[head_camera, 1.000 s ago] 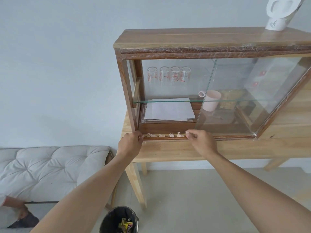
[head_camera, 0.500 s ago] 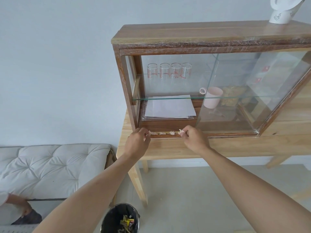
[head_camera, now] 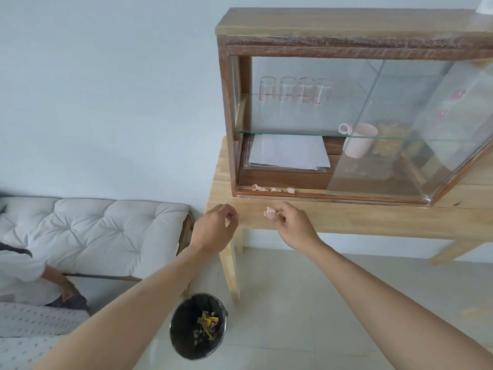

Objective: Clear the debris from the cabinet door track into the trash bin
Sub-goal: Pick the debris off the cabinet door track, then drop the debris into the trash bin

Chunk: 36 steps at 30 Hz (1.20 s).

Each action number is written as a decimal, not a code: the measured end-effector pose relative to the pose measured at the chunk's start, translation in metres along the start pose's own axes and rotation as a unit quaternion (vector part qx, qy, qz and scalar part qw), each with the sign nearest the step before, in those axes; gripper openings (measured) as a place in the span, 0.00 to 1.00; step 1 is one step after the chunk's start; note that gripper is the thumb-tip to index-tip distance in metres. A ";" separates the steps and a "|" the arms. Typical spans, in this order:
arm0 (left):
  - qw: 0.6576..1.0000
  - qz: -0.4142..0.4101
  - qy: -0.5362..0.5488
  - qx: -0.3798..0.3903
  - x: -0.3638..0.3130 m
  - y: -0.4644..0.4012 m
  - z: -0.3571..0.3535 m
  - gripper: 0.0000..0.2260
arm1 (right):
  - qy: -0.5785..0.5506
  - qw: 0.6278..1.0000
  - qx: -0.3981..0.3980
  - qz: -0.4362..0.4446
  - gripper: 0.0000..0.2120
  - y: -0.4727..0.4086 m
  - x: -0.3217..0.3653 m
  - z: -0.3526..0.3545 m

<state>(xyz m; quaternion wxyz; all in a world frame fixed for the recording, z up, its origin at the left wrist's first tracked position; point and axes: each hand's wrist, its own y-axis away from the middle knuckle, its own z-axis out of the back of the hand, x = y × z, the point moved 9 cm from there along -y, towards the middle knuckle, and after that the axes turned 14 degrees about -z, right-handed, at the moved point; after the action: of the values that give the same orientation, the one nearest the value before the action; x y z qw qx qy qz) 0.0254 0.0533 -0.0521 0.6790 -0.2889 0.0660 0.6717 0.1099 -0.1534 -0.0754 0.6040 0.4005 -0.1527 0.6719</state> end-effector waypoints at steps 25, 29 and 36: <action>0.919 0.381 0.052 0.092 0.314 0.297 -0.181 0.07 | 0.297 0.923 0.243 -0.017 0.15 -0.003 -0.139 -0.452; 0.897 0.422 0.065 0.112 0.361 0.341 -0.262 0.05 | 0.334 0.909 0.249 -0.026 0.12 -0.026 -0.213 -0.525; 0.865 0.456 0.077 0.192 0.396 0.394 -0.359 0.15 | 0.350 0.886 0.294 -0.076 0.20 -0.042 -0.299 -0.597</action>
<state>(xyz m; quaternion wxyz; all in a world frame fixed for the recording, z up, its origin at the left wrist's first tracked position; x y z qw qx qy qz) -0.2066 0.1990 -0.6567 0.3313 -0.1417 0.3702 0.8562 -0.0767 0.0615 -0.6806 0.5219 0.3085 0.3041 0.7348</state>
